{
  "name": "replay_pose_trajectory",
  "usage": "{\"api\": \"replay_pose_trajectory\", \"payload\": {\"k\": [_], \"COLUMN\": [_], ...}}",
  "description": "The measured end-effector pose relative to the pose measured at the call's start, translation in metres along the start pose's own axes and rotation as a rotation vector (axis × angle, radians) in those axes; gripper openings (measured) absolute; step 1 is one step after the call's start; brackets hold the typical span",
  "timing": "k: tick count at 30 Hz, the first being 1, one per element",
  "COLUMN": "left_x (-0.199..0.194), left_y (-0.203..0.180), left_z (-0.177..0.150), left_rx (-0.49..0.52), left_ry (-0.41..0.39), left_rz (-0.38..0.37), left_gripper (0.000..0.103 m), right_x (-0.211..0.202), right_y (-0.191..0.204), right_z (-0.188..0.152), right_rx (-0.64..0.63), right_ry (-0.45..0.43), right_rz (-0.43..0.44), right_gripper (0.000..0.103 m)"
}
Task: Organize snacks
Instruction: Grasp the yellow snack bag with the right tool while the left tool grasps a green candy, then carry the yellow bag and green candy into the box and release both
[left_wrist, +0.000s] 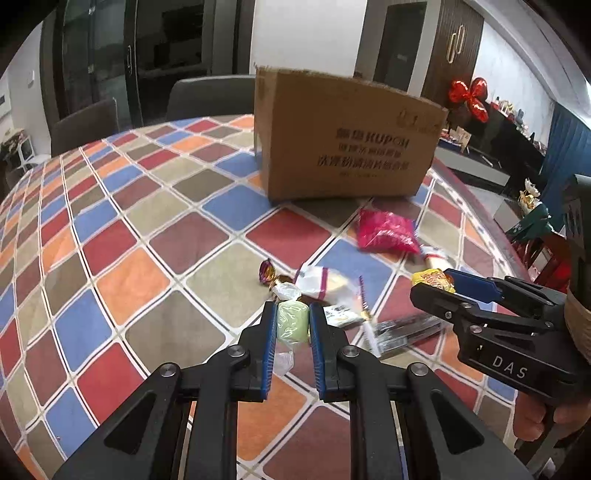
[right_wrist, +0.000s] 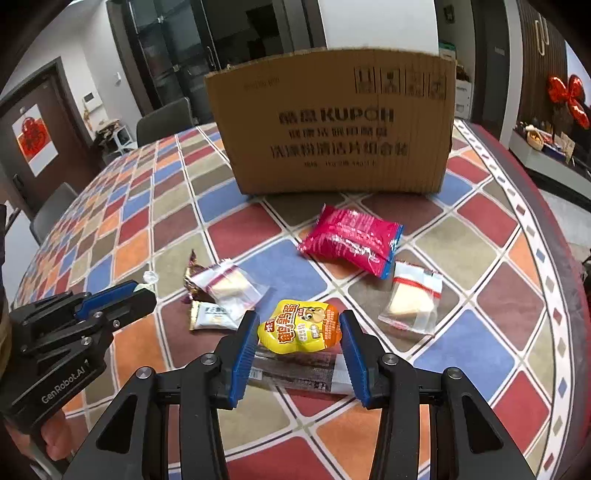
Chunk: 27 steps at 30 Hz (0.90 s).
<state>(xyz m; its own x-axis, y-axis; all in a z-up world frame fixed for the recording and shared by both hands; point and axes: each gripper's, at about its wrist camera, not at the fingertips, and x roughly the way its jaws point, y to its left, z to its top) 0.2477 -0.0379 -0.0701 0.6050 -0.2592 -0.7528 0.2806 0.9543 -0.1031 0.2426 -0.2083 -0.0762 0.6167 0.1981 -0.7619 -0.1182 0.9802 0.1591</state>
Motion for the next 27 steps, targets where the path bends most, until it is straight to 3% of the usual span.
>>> {"api": "replay_pose_trajectory", "payload": {"k": [27], "left_x": [-0.081], "left_y": [-0.034], "left_z": [0.069], "left_rx": [0.084], "left_ry": [-0.238], "left_rz": [-0.052], "left_gripper": [0.018], "right_x": [-0.099], "right_y": [0.005], "right_z": [0.055], "right_rx": [-0.045], "right_ry": [-0.258], "right_rz": [0.044], "right_gripper": [0.045]}}
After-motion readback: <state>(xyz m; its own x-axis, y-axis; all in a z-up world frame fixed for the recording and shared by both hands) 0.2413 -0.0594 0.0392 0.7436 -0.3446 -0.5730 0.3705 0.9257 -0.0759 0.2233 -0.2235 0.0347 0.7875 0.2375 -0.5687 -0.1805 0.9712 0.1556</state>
